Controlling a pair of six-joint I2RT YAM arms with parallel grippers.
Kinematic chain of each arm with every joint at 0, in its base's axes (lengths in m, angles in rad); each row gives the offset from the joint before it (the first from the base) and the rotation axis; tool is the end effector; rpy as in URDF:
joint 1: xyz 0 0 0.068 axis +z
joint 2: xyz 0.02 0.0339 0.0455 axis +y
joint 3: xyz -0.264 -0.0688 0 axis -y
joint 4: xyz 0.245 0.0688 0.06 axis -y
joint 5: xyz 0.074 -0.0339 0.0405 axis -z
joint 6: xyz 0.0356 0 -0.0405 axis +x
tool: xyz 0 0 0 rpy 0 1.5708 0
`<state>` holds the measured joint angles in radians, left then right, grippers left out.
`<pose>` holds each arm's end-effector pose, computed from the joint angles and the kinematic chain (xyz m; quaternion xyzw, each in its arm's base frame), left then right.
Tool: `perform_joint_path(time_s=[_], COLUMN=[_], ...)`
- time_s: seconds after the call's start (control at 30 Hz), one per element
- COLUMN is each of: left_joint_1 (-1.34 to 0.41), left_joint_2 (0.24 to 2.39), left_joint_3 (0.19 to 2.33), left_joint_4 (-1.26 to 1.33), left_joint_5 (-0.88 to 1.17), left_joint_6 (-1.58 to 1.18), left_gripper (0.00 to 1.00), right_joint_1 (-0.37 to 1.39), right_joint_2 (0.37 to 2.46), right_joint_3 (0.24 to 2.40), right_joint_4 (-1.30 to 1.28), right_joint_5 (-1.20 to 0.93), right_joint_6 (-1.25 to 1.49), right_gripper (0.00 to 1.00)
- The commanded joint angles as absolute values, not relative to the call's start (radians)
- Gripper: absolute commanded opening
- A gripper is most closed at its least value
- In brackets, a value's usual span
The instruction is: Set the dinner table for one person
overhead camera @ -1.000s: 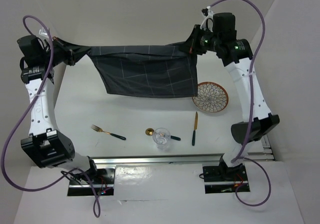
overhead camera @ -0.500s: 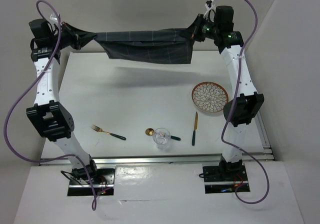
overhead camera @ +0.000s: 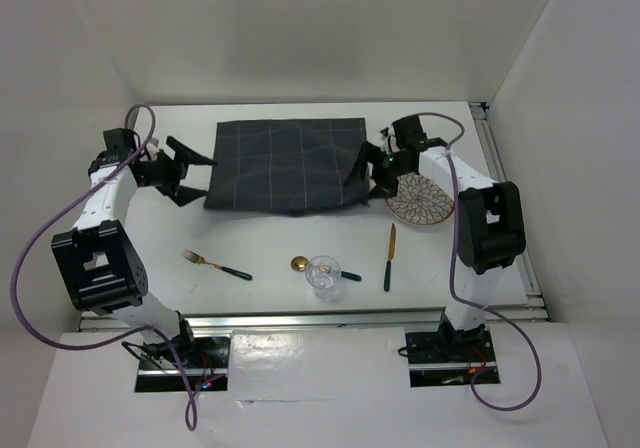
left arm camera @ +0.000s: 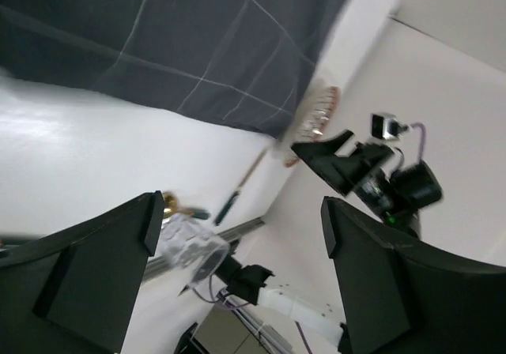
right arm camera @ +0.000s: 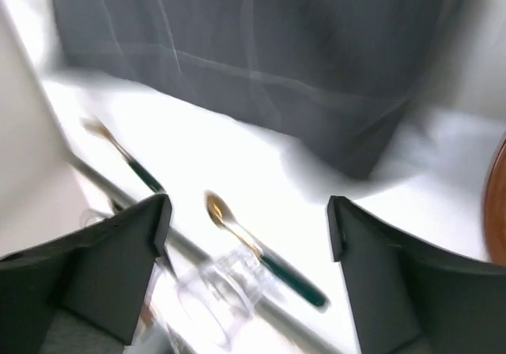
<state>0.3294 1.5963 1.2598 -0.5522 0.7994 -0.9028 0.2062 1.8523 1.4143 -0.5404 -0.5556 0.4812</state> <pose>0.3301 0.0859 0.2764 -0.3954 0.7837 -0.4389 0.1918 0.3866 0.1000 0.2311 0.0468 0.9221 0.3415 0.1759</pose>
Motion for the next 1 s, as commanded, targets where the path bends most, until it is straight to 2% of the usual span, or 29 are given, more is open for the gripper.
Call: perform_joint_path(time_s=[0.0, 0.1, 0.17, 0.23, 0.33, 0.37, 0.4, 0.47, 0.57, 0.7, 0.8, 0.97], left_joint_1=[0.344, 0.344, 0.333, 0.293, 0.223, 0.203, 0.184, 0.135, 0.101, 0.068, 0.031, 0.002], left_joint_2=[1.528, 1.506, 1.506, 1.540, 1.641, 1.717, 1.754, 1.862, 1.949, 2.025, 2.060, 2.080], left_joint_3=[1.240, 1.227, 1.227, 1.250, 1.352, 1.385, 1.417, 1.520, 1.626, 1.620, 1.620, 1.537], left_joint_4=[-0.751, -0.752, -0.683, -0.651, -0.650, -0.650, -0.664, -0.685, -0.712, -0.658, -0.658, -0.647], left_joint_5=[0.672, 0.594, 0.594, 0.568, 0.523, 0.503, 0.479, 0.411, 0.306, 0.304, 0.293, 0.291], left_joint_6=[-0.706, -0.695, -0.695, -0.695, -0.671, -0.670, -0.670, -0.641, -0.630, -0.660, -0.670, -0.670], left_gripper=[1.00, 1.00, 0.92, 0.57, 0.00, 0.00, 0.00, 0.00, 0.00, 0.00, 0.00, 0.00], right_joint_1=[0.230, 0.249, 0.268, 0.281, 0.293, 0.304, 0.304, 0.313, 0.325, 0.336, 0.336, 0.336], right_joint_2=[1.726, 1.726, 1.736, 1.736, 1.779, 1.823, 1.848, 1.939, 2.075, 2.198, 2.221, 2.178], right_joint_3=[1.361, 1.361, 1.371, 1.400, 1.475, 1.498, 1.520, 1.601, 1.727, 1.835, 1.813, 1.636], right_joint_4=[-0.570, -0.685, -0.721, -0.721, -0.692, -0.677, -0.657, -0.644, -0.635, -0.646, -0.626, -0.571], right_joint_5=[-0.552, -0.496, -0.441, -0.428, -0.396, -0.382, -0.368, -0.359, -0.359, -0.325, -0.301, -0.246], right_joint_6=[0.441, 0.394, 0.384, 0.383, 0.383, 0.393, 0.393, 0.403, 0.413, 0.425, 0.449, 0.494], right_gripper=[0.95, 0.95, 0.89, 0.80, 0.46, 0.31, 0.11, 0.00, 0.00, 0.00, 0.00, 0.00])
